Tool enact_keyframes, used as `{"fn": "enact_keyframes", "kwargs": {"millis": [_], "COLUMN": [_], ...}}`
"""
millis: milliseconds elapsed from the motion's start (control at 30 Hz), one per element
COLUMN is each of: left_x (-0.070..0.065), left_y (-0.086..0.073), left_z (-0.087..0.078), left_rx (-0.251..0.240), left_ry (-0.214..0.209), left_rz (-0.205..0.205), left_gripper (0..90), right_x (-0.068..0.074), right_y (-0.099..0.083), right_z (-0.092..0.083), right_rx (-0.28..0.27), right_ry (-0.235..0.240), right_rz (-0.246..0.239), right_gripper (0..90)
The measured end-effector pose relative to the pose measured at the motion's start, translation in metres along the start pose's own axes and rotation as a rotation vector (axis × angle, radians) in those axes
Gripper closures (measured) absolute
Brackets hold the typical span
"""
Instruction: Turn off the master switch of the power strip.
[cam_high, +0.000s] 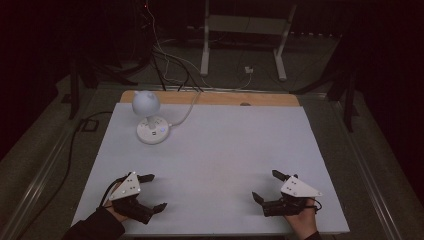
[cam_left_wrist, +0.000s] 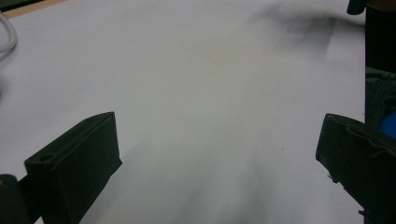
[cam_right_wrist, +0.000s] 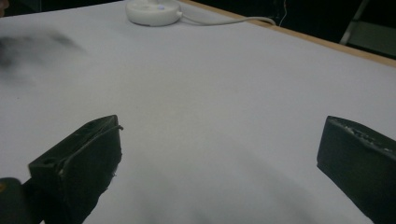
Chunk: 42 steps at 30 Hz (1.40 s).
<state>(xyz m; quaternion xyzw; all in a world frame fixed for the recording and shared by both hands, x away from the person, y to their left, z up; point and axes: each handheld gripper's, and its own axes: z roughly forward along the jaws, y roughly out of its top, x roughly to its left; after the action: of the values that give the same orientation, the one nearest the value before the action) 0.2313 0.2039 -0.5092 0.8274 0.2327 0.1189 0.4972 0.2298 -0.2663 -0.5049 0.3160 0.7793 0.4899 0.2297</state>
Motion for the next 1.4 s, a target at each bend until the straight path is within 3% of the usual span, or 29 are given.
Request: {"fn": "enact_keyframes", "kwargs": {"millis": [100,433,800,1000,1167,1400], "left_x": [0.000,-0.002,-0.008,-0.013,-0.013,-0.010], "left_y": [0.001,0.001,0.007,0.016,0.026,0.037], "left_z": [0.000,0.002,0.005,0.006,0.005,0.002], "left_rx": [-0.002,0.016,0.042,0.047,0.035,0.010], "left_ry": [-0.004,-0.016,-0.063,-0.108,-0.121,-0.118], "left_rz": [0.003,0.016,0.035,0.065,0.084,0.079], "left_gripper": [0.3,0.3,0.3,0.3,0.3,0.3], "right_x": [-0.001,0.002,0.005,0.005,0.005,0.007], "right_y": [0.001,0.002,0.003,0.004,0.004,0.005], "right_z": [0.000,-0.002,-0.006,-0.007,-0.008,-0.008], "right_rx": [0.023,0.017,-0.002,-0.020,-0.027,-0.034], "right_ry": [0.009,0.003,-0.008,-0.011,-0.011,-0.007], "right_rz": [-0.002,-0.013,-0.017,-0.004,0.006,0.004], "right_gripper": [0.1,0.1,0.1,0.1,0.1,0.1]}}
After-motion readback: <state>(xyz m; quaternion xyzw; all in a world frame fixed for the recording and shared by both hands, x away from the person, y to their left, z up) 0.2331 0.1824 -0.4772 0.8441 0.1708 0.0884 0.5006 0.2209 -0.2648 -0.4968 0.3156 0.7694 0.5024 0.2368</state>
